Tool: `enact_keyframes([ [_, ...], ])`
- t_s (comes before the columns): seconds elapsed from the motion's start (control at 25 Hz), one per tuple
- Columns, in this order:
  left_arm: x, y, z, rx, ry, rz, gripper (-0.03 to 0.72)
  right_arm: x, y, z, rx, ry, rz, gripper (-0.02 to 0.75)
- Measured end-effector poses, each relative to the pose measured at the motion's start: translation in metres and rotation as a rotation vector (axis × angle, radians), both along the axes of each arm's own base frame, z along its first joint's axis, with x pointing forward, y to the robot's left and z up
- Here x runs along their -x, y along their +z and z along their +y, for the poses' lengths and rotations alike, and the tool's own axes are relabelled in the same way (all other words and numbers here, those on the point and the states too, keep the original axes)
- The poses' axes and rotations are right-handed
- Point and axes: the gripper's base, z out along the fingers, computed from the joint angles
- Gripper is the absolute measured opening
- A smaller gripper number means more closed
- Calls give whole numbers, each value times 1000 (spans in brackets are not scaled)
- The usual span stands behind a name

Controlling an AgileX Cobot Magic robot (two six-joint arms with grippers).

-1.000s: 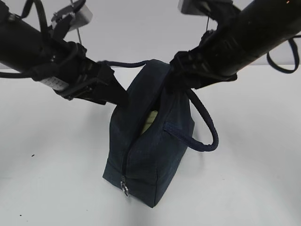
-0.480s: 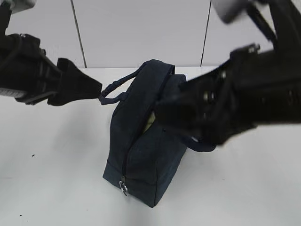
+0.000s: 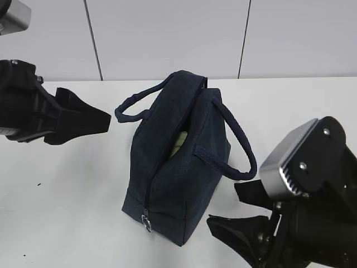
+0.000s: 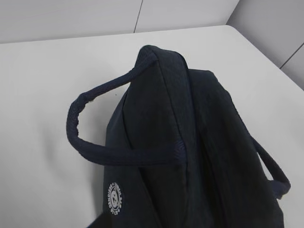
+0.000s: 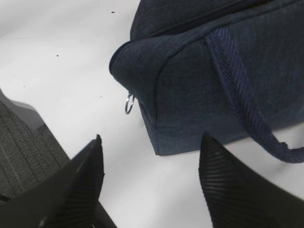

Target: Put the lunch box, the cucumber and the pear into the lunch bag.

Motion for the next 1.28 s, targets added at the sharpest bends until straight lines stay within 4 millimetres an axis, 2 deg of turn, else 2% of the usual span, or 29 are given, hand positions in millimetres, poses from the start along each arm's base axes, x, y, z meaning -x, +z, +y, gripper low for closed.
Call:
enact_keyframes([
  [0.2,2,-1,-1,0,-13,17,367,-4,-2,1,8,-22,-14,491],
  [0.44,2,0,-1,2,-11,15,364,-12,-25,11,66,-52,42,475],
  [0.56,1,0,-1,4,-9,15,364,-8,-38,24,81,-41,74,459],
  [0.72,1,1,-1,14,3,8,364,3,-51,48,69,52,29,441],
  [0.88,0,1,-1,21,10,5,364,1,-62,60,-2,30,21,434],
  [0.92,0,1,-1,21,10,5,363,-5,-76,66,-51,-28,40,430],
  [1.08,0,1,-1,22,10,4,363,-10,-101,72,-50,-57,73,429],
  [1.16,0,1,-1,22,10,5,363,-11,-112,74,-50,-72,91,429],
  [1.28,0,1,-1,22,10,5,363,-13,-118,76,-71,-89,88,426],
])
